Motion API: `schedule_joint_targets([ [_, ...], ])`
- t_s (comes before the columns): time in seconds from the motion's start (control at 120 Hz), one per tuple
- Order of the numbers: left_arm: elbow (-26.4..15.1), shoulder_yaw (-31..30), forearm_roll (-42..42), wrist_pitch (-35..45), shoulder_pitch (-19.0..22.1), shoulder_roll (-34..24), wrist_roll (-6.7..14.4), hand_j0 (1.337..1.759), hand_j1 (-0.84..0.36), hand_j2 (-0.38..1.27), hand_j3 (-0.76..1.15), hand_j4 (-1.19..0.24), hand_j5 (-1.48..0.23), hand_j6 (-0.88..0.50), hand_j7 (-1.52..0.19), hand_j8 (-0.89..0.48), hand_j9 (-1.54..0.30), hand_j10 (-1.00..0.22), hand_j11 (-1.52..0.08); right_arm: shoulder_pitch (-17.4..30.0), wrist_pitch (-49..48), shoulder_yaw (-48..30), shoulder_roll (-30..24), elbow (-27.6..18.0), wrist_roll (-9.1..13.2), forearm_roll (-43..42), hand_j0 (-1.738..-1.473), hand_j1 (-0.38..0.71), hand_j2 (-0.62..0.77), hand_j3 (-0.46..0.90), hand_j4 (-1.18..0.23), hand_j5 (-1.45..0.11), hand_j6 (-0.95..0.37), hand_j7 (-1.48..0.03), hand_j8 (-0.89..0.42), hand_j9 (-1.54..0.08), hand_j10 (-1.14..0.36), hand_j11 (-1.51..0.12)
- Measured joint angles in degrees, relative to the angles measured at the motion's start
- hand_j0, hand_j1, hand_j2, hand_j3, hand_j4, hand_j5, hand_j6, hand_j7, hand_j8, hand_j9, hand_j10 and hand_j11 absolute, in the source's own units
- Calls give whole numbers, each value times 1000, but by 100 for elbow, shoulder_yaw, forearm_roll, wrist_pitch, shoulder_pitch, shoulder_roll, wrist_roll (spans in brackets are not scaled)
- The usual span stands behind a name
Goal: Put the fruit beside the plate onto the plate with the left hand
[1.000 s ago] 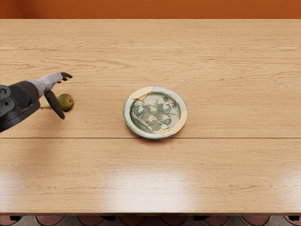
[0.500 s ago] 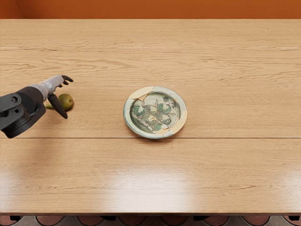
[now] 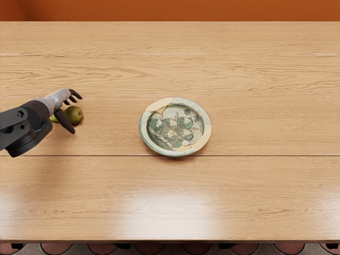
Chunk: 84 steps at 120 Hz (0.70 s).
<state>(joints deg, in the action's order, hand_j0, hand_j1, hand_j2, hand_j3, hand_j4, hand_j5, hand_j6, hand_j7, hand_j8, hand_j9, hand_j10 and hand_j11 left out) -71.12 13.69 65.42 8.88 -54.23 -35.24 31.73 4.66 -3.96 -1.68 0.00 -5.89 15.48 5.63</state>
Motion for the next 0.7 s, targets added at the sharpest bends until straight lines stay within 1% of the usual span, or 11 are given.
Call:
schedule_joint_targets([
  [0.183, 110, 0, -2, 0, 0, 8, -3, 1658, -34, 68, 0, -326, -419, -327, -419, -327, -418, -325, -418, 0, 0, 0, 0, 0, 1, 0, -1658, -349, 0, 0, 0, 0, -1, 0, 0, 0, 0, 0],
  [0.442, 175, -1, -1, 0, -26, 171, 6, 1658, -55, 72, 0, -343, -442, -344, -441, -344, -441, -343, -441, 0, 0, 0, 0, 0, 8, 0, -1658, -349, 0, 0, 0, 0, -1, 0, 0, 0, 0, 0],
  [0.7, 218, -5, -6, -2, -17, 177, 18, 1658, -88, 78, 0, -370, -477, -371, -477, -371, -477, -370, -476, 0, 0, 0, 0, 0, 8, 0, -1658, -349, 0, 0, 0, 0, -1, 0, 0, 0, 0, 0],
])
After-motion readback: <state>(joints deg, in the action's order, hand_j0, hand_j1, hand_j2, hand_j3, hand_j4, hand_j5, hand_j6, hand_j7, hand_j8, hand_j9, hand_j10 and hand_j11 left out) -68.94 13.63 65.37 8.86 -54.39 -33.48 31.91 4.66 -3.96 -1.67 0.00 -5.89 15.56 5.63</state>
